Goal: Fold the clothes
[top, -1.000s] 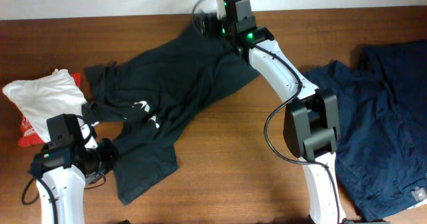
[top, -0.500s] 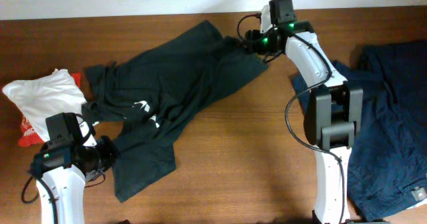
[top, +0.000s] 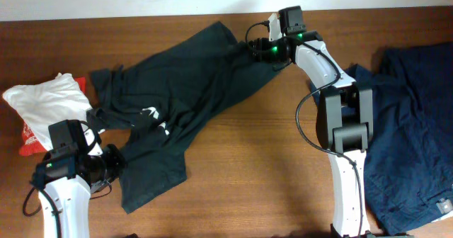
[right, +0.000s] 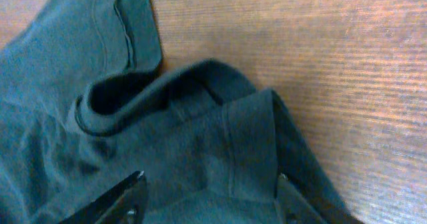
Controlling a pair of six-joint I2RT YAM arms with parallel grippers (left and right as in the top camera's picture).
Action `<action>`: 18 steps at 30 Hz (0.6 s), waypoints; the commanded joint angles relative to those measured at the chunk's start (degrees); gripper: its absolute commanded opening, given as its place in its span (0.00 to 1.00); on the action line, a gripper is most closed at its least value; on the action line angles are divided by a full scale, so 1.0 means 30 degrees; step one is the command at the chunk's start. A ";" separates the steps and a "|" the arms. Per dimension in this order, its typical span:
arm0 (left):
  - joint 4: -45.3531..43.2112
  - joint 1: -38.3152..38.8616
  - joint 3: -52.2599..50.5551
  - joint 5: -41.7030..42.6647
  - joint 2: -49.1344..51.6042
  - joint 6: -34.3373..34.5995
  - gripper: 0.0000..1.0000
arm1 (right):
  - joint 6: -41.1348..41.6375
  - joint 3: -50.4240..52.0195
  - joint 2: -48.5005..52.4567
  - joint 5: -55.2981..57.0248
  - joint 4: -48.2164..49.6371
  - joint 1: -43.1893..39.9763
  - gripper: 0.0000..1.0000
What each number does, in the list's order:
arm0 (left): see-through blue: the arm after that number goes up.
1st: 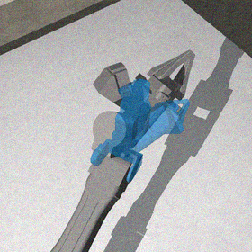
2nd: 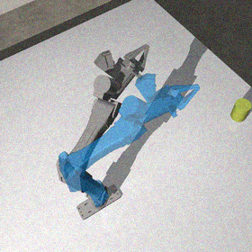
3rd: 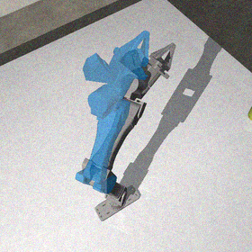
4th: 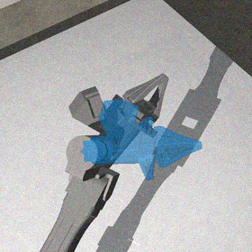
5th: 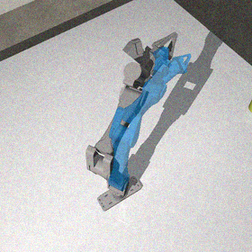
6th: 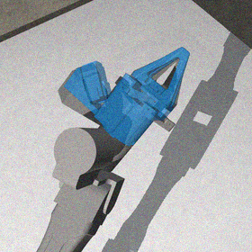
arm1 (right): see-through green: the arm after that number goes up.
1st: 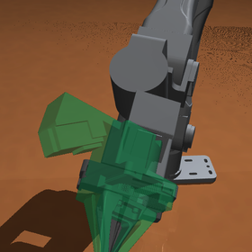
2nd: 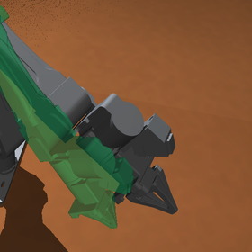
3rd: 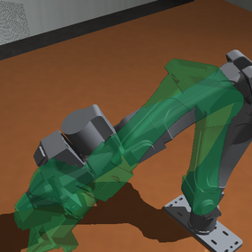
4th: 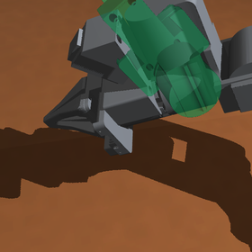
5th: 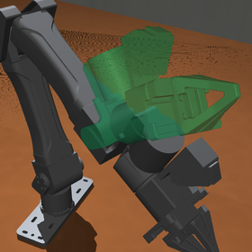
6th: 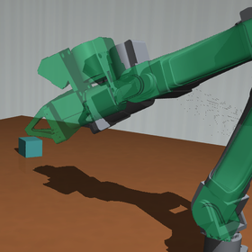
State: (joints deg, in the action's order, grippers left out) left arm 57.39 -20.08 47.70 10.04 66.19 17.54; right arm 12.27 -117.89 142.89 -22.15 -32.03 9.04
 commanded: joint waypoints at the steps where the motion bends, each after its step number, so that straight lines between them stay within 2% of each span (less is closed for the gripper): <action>1: -0.0044 -0.0146 0.0255 0.0000 -0.0182 -0.0168 0.01 | 0.0080 0.0160 0.0612 0.0087 0.0124 0.0109 0.62; 6: -0.0044 -0.0146 0.0255 -0.0007 -0.0182 -0.0168 0.01 | 0.0087 0.0605 0.0612 0.0321 -0.0087 0.0109 0.56; 8: -0.0036 -0.0146 0.0255 -0.0007 -0.0182 -0.0168 0.01 | 0.0080 0.0874 0.0612 0.0823 0.0051 0.0109 0.41; 9: -0.0036 -0.0146 0.0255 0.0000 -0.0182 -0.0168 0.01 | 0.0087 0.0867 0.0612 0.0816 0.0197 0.0109 0.26; 12: -0.0036 -0.0146 0.0255 0.0000 -0.0182 -0.0168 0.01 | 0.0080 0.0867 0.0612 0.0823 0.0459 0.0102 0.04; 15: -0.0051 -0.0146 0.0255 -0.0015 -0.0182 -0.0168 0.01 | 0.0087 0.0816 0.0423 0.0823 0.0401 -0.0066 0.04; 18: -0.0350 -0.0146 0.0255 -0.0022 -0.0182 -0.0168 0.01 | 0.0080 0.0809 -0.1377 0.1275 -0.0729 -0.0852 0.04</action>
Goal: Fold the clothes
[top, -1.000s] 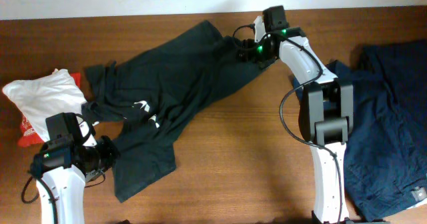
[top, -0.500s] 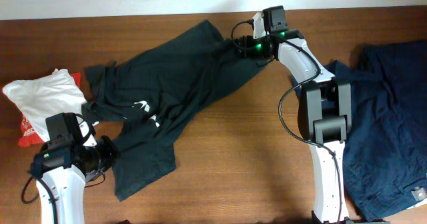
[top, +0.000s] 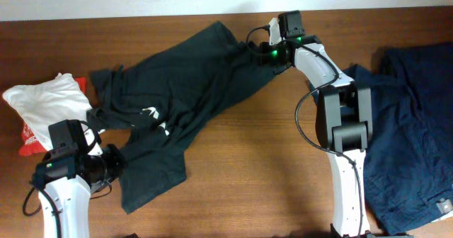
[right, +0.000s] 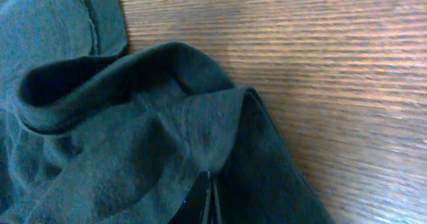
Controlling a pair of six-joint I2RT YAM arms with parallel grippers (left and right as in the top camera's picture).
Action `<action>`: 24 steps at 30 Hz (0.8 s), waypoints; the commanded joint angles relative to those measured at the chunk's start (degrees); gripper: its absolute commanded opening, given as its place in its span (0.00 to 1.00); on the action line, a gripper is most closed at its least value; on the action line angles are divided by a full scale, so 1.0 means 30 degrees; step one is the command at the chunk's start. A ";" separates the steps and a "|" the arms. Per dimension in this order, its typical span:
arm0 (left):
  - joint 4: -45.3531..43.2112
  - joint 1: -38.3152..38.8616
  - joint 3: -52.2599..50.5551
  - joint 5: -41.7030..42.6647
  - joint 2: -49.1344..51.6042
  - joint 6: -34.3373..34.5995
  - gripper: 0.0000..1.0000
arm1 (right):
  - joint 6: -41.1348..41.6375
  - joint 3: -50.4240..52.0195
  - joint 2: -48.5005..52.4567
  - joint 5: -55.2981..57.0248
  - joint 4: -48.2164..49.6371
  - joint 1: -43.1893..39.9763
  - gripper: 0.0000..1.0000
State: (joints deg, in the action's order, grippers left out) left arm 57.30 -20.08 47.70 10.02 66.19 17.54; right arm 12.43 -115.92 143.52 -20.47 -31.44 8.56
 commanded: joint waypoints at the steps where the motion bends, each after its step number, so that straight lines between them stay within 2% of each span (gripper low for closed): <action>1: -0.0634 -0.0146 0.0255 -0.0007 -0.0182 -0.0168 0.01 | 0.0022 0.0153 -0.2324 0.1093 -0.1756 -0.0918 0.04; 5: -0.1297 -0.0146 0.0255 0.0000 -0.0182 -0.0168 0.01 | -0.0022 0.0160 -0.4109 0.3592 -0.9187 -0.1494 0.04; 8: -0.1297 -0.0146 0.0255 0.0000 -0.0182 -0.0168 0.01 | -0.0029 0.0466 -0.4065 0.4277 -1.2546 -0.1486 0.04; 16: -0.1311 -0.0146 0.0255 0.0007 -0.0182 -0.0168 0.01 | -0.0036 0.0466 -0.4065 0.4269 -1.6269 -0.1486 0.04; 24: -0.1304 -0.0146 0.0255 0.0007 -0.0182 -0.0168 0.01 | -0.0029 0.1545 -0.4065 0.5763 -1.7471 -0.1508 0.04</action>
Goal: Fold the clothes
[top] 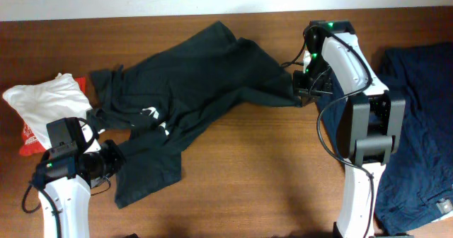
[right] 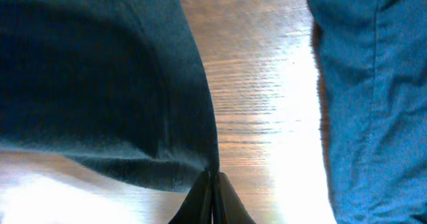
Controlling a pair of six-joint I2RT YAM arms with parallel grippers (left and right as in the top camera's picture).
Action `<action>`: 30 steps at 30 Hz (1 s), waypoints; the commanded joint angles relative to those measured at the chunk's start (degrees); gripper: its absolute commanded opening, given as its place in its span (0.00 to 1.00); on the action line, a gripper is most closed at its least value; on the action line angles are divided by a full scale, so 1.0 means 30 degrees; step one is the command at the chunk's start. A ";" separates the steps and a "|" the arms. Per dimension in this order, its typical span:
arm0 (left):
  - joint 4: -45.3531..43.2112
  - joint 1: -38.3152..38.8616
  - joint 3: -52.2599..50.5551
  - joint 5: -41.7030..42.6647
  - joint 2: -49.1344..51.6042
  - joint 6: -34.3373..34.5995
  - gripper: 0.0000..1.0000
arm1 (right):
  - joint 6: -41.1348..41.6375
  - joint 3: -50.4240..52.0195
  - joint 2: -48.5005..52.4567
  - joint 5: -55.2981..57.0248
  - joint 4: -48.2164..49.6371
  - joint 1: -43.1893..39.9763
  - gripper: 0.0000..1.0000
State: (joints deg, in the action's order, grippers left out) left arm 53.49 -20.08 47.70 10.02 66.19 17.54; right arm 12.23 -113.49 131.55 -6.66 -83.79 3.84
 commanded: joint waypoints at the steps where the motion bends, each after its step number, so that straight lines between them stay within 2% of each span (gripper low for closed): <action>1: -0.0036 -0.0146 0.0255 0.0007 -0.0182 -0.0168 0.01 | 0.0036 0.1151 -0.0073 0.1384 0.0153 0.0051 0.04; 6: -0.0036 -0.0146 0.0255 0.0007 -0.0182 -0.0168 0.01 | 0.0095 0.2637 -0.0073 0.0925 0.1880 -0.0364 0.06; 7: -0.0036 -0.0146 0.0255 0.0007 -0.0182 -0.0168 0.01 | 0.0087 0.2637 -0.0073 0.0794 0.2011 -0.0452 0.21; 10: -0.0117 -0.0146 0.0255 0.0007 -0.0182 -0.0168 0.01 | -0.0503 0.2637 -0.0073 0.0262 0.2040 -0.0539 0.76; 11: -0.0117 -0.0146 0.0255 0.0007 -0.0182 -0.0168 0.01 | -0.1180 0.2637 -0.0073 -0.0699 0.2098 -0.0539 0.77; 17: -0.0138 -0.0146 0.0255 0.0007 -0.0182 -0.0168 0.02 | -0.1486 0.3133 -0.0007 -0.2288 0.2251 -0.0517 0.73; 22: -0.0160 -0.0146 0.0255 0.0007 -0.0182 -0.0168 0.02 | -0.1421 0.5654 -0.0007 -0.2295 0.5231 -0.0109 0.72; 23: -0.0160 -0.0146 0.0255 0.0007 -0.0182 -0.0168 0.02 | -0.1413 0.6127 -0.0007 -0.2302 0.5880 0.0080 0.67; 25: -0.0168 -0.0146 0.0255 0.0007 -0.0182 -0.0168 0.02 | -0.1421 0.6346 -0.0007 -0.2295 0.6054 0.0415 0.41; 27: -0.0168 -0.0146 0.0255 0.0007 -0.0182 -0.0168 0.02 | -0.1421 0.6339 -0.0015 -0.2295 0.5952 0.0510 0.24; 30: -0.0189 -0.0146 0.0255 0.0007 -0.0182 -0.0168 0.02 | -0.1428 0.6295 -0.0015 -0.2288 0.5923 0.0430 0.05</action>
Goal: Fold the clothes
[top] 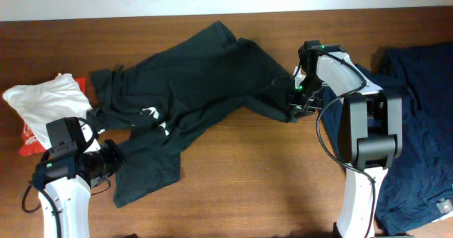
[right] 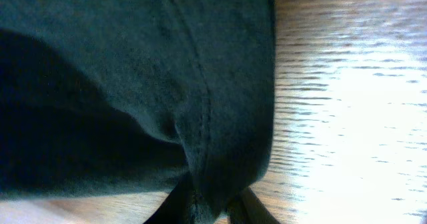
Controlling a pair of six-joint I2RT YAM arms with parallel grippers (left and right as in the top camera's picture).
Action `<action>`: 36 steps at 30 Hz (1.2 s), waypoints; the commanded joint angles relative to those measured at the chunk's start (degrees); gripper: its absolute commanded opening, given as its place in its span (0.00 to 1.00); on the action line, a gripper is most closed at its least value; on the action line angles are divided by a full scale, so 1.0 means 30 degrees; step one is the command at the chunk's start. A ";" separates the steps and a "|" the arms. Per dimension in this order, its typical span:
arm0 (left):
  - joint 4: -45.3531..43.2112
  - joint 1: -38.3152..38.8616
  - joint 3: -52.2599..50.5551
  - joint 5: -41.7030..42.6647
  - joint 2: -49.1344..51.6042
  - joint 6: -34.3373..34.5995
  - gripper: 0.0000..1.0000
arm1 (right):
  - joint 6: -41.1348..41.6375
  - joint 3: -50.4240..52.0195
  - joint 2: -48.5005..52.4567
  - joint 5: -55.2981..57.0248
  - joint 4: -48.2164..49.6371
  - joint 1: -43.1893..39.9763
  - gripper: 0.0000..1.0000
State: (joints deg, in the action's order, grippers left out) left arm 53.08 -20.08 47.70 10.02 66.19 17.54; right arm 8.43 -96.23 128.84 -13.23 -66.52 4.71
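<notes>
A dark green shirt (top: 198,82) lies crumpled across the middle and left of the table. Its right corner is stretched out to my right gripper (top: 292,110), which is shut on it. In the right wrist view the dark cloth (right: 133,71) fills the frame, and a seamed fold of it is pinched in the right gripper (right: 210,211) just above the wood. My left gripper (top: 110,163) sits at the shirt's lower left edge, and the cloth runs into it. Its fingers are hard to make out from above.
A white cloth (top: 42,96) lies at the far left over something red (top: 27,142). A blue garment (top: 417,125) covers the right end of the table, close to my right arm. Bare wood (top: 248,181) stretches along the front.
My right gripper, still shut on the shirt's corner, now sits a little left and nearer the front. The stretched corner has come with it. The left arm is where it was.
My right gripper was open over a fold of the shirt at the table's far edge, then shut on it there. A second ago it held that corner out to the right, by the blue garment. The corner now sits slightly nearer the front, and the shirt is spread wider.
</notes>
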 commanded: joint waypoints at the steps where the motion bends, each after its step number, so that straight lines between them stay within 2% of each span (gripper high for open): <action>1: -0.0073 -0.0146 0.0255 0.0007 -0.0182 -0.0168 0.01 | -0.0160 0.0488 0.0889 -0.0087 0.0117 0.0073 0.04; 5: -0.1333 -0.0146 0.0561 0.0444 -0.0182 -0.0175 0.00 | -0.0226 -0.1916 -0.0197 0.0080 -0.1902 -0.0925 0.04; 9: -0.2856 -0.0146 0.3876 0.0452 -0.0182 -0.0175 0.00 | -0.0233 -0.5792 -0.3993 0.0117 -0.3847 -0.2178 0.04; 15: -0.3504 -0.0117 0.8816 0.2732 -0.0182 -0.0168 0.00 | -0.0736 -0.6586 -0.9777 0.0772 -0.3891 -0.2244 0.04; 20: -0.3526 -0.0138 1.2998 0.3264 -0.0197 -0.0153 0.00 | -0.0743 -0.9267 -1.3289 0.2448 -0.2929 -0.2244 0.04; 27: -0.3614 -0.0619 1.7580 0.3228 -0.0197 -0.0095 0.00 | -0.0656 -1.1963 -1.4885 0.4554 -0.1996 -0.2244 0.04; 32: -0.5100 -0.1581 1.7908 0.3242 -0.0036 -0.0102 0.00 | -0.0670 -1.3398 -1.4965 0.5523 -0.0466 -0.2244 0.04; 36: -0.5122 -0.1297 1.7908 0.3322 0.1916 -0.0175 0.00 | -0.0736 -1.3391 -1.3355 0.5501 -0.0503 -0.2237 0.04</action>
State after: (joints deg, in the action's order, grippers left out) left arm 38.20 -24.23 100.57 20.29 67.44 17.54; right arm 6.68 -135.66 84.97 0.64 -68.27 -2.09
